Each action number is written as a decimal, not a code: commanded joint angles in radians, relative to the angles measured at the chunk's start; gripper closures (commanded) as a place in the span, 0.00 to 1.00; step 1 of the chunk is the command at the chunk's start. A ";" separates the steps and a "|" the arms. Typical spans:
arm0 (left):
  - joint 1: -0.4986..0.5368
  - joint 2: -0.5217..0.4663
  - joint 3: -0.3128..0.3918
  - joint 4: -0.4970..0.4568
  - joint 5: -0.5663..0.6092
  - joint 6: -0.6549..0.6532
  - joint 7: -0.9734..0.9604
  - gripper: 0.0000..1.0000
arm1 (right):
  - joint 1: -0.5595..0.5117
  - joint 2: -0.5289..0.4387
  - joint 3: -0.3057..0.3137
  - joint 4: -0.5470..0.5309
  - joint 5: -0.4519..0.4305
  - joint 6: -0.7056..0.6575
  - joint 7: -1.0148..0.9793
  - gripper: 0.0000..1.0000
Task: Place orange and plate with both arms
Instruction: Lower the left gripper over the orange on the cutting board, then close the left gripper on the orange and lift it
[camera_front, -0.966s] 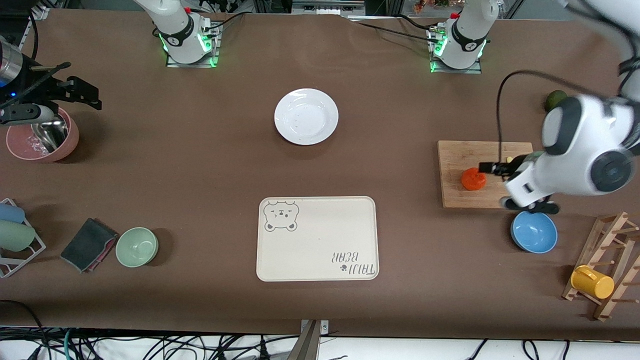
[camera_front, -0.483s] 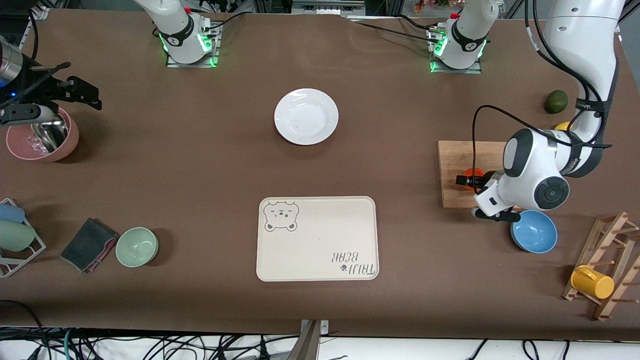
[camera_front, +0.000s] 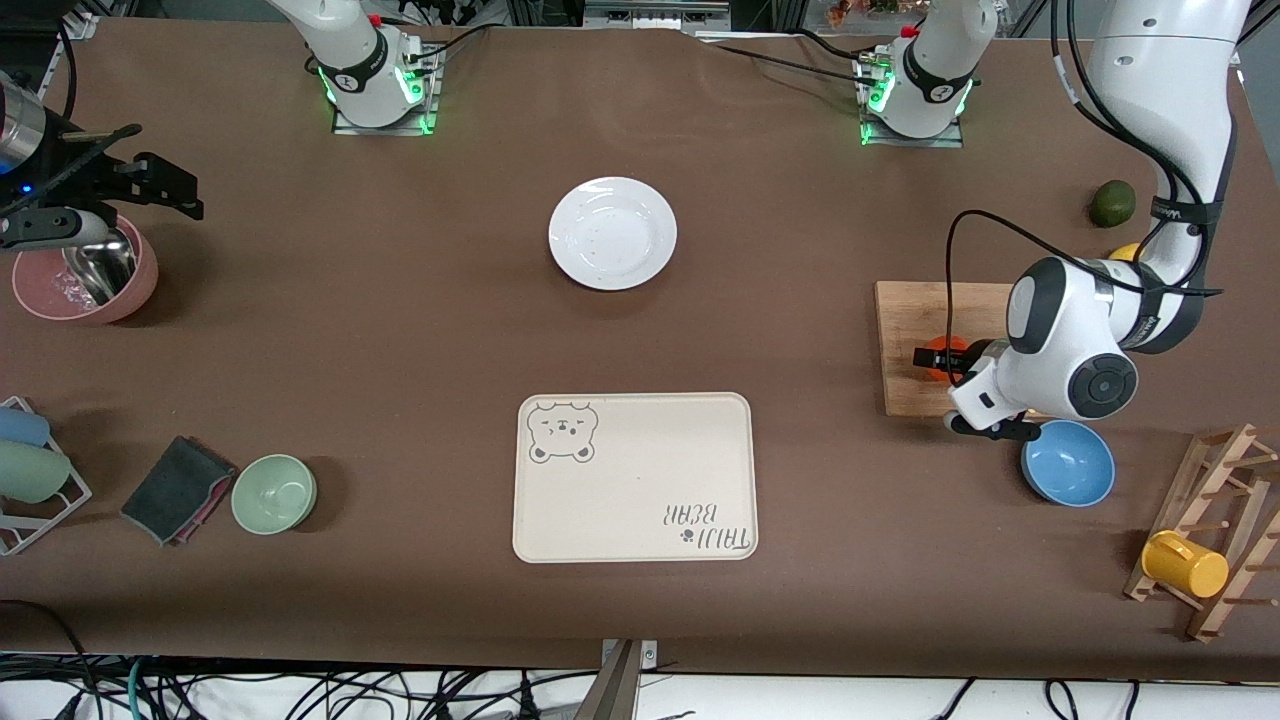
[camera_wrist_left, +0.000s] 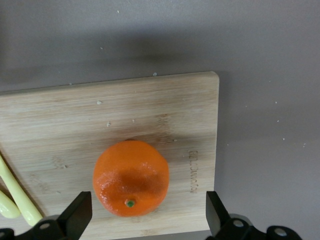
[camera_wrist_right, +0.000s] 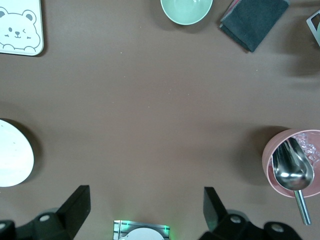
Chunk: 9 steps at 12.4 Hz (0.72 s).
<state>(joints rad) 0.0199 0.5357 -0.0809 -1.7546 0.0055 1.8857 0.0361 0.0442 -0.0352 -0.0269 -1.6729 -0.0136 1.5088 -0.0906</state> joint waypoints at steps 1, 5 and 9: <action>0.017 -0.002 0.004 -0.011 -0.010 0.020 0.051 0.00 | -0.003 0.000 0.002 0.012 0.012 -0.012 -0.003 0.00; 0.035 0.026 0.004 -0.011 -0.010 0.047 0.087 0.00 | -0.003 0.000 0.002 0.012 0.012 -0.013 -0.003 0.00; 0.041 0.061 0.004 -0.008 -0.010 0.050 0.087 0.00 | -0.003 0.000 0.002 0.012 0.012 -0.013 -0.001 0.00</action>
<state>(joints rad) 0.0574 0.5860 -0.0765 -1.7566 0.0055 1.9218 0.0962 0.0442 -0.0352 -0.0269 -1.6729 -0.0136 1.5088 -0.0906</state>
